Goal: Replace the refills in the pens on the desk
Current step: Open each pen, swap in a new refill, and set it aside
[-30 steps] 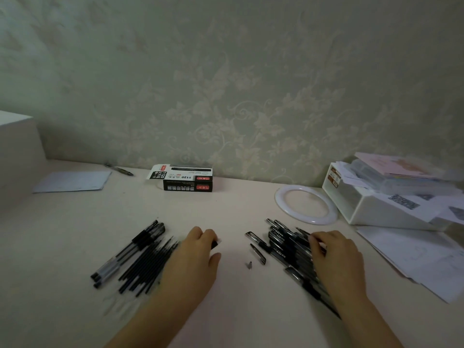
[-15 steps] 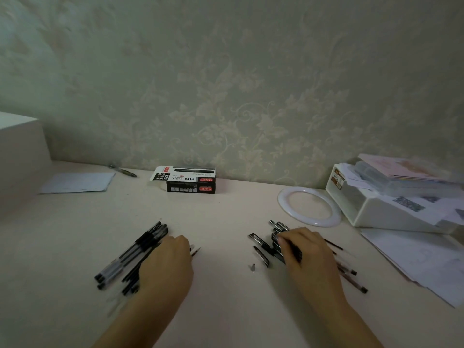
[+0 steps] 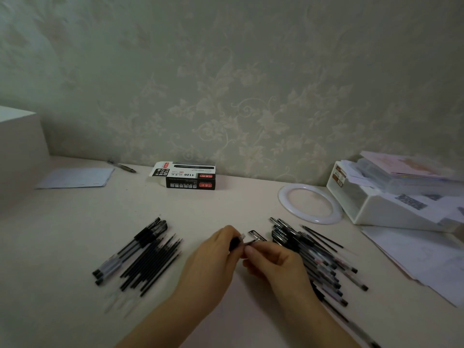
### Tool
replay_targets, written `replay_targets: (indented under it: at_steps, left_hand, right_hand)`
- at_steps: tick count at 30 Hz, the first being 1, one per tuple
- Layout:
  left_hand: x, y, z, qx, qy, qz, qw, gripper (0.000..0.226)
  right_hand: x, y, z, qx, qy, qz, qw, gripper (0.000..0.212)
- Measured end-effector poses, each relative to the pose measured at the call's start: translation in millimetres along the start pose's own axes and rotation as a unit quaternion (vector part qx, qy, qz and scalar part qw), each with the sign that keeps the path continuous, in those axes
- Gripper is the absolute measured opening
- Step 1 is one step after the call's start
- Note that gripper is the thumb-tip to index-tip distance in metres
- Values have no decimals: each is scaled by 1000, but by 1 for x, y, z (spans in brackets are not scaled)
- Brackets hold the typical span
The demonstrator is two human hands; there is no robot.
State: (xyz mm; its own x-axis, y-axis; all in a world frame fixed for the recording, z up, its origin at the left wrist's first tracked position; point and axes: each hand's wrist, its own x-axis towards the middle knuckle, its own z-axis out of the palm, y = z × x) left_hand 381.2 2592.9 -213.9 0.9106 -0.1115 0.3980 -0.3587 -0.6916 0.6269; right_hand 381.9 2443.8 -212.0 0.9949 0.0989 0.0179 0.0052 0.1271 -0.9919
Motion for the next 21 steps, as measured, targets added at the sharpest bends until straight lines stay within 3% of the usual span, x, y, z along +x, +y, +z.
replay_targets:
  at_steps: [4, 11, 21]
  left_hand:
    - [-1, -5, 4, -24, -18, 12, 999, 9]
    - [0, -12, 3, -20, -27, 16, 999, 6]
    - [0, -12, 6, -47, -15, 44, 998, 5]
  right_hand:
    - [7, 1, -3, 6, 35, 2, 999, 11]
    - [18, -11, -30, 55, 187, -63, 979, 18]
    - [20, -2, -26, 80, 152, -64, 983, 20]
